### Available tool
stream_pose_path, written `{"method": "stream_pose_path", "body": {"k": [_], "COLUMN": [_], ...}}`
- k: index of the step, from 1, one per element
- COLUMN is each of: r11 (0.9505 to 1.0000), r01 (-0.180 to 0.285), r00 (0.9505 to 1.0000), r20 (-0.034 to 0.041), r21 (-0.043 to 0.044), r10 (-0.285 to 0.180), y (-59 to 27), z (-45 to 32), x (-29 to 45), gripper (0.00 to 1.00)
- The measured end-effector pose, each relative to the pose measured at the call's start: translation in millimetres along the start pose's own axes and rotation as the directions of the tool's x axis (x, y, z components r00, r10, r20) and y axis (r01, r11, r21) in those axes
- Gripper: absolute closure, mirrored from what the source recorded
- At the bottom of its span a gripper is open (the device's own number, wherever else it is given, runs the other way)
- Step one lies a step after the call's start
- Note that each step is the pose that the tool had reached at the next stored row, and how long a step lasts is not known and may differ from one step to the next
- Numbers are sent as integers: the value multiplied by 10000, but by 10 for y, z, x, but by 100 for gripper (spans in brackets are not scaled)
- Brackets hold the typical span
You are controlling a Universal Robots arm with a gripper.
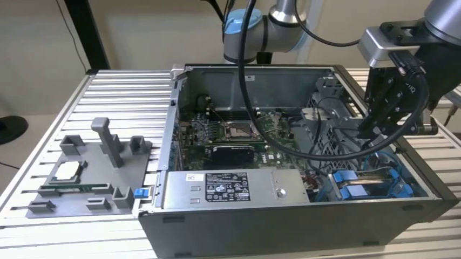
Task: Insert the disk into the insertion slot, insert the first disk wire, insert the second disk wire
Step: 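Insert the first disk wire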
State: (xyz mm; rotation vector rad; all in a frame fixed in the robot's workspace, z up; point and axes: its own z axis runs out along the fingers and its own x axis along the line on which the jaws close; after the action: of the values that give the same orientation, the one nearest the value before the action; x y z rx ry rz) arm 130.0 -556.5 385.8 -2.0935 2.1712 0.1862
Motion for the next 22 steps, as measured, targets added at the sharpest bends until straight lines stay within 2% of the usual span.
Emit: {"method": "stream_pose_path", "body": {"k": [5, 8, 16, 22], "r11": [9999, 9999, 9998, 9998], "r01": [-21, -28, -37, -40], "r00": [10000, 10000, 9998, 9995], "r20": [-11, -25, -200, -316], "r21": [-122, -163, -188, -185], "r10": [21, 27, 33, 34], "y": [-84, -130, -217, -244], "z": [5, 16, 72, 110], "x": [7, 14, 25, 31], "gripper": [100, 100, 100, 100]}}
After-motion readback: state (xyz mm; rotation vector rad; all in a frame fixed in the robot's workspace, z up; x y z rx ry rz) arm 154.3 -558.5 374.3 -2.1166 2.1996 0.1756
